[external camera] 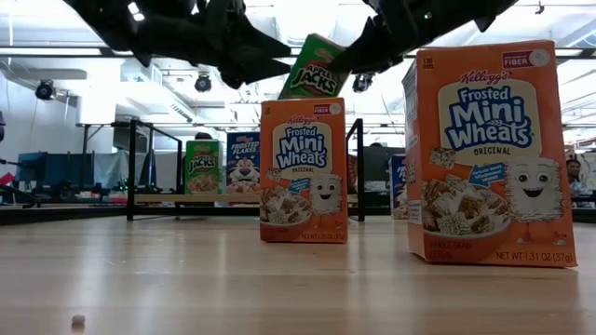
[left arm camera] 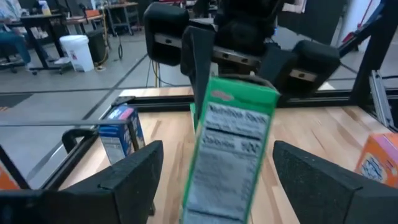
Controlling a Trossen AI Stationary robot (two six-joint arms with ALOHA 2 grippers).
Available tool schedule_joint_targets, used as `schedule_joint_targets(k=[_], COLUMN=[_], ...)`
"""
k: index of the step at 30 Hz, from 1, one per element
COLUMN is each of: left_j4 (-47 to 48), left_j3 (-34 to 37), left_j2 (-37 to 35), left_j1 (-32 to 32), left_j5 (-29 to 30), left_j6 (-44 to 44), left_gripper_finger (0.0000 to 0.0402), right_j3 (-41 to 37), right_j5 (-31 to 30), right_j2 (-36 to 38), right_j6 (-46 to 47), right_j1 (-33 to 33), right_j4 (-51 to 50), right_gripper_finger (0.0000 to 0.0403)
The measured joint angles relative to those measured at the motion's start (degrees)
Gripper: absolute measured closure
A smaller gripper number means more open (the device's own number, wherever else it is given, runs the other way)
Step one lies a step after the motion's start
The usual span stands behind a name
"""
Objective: Stack cereal on shelf
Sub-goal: Put the left green cereal box on the shelf aligned with the other green cereal box
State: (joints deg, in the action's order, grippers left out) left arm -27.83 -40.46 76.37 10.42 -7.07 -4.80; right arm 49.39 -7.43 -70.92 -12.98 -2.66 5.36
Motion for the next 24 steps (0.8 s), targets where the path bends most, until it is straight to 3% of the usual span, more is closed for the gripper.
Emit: schedule_joint_targets(k=[6,16,24], left_j4=[-0.9,-1.5,-1.3], left_j3=[-1.8,-1.9,-1.9], left_j2=[3.3,4.4,4.3], left_j1=[0.0,0.1,0.0], left_j5=[-0.5,-6.7,-9.9], left_j6=[-0.3,0.9,1.6], left_gripper_finger=[0.0114,0.0114,0.0091], right_j3=[0.0,0.0,0.0], right_j5=[0.2,0.8,0.2], right_j2=[0.0,-0.1,-0.1], right_j6=[-0.2,-0.7,-1.0], right_j1=[0.0,0.1,0.0], right_j4=[-0.7,-0.3,0.3], right_gripper_finger=[0.0234,0.0234,0.0234])
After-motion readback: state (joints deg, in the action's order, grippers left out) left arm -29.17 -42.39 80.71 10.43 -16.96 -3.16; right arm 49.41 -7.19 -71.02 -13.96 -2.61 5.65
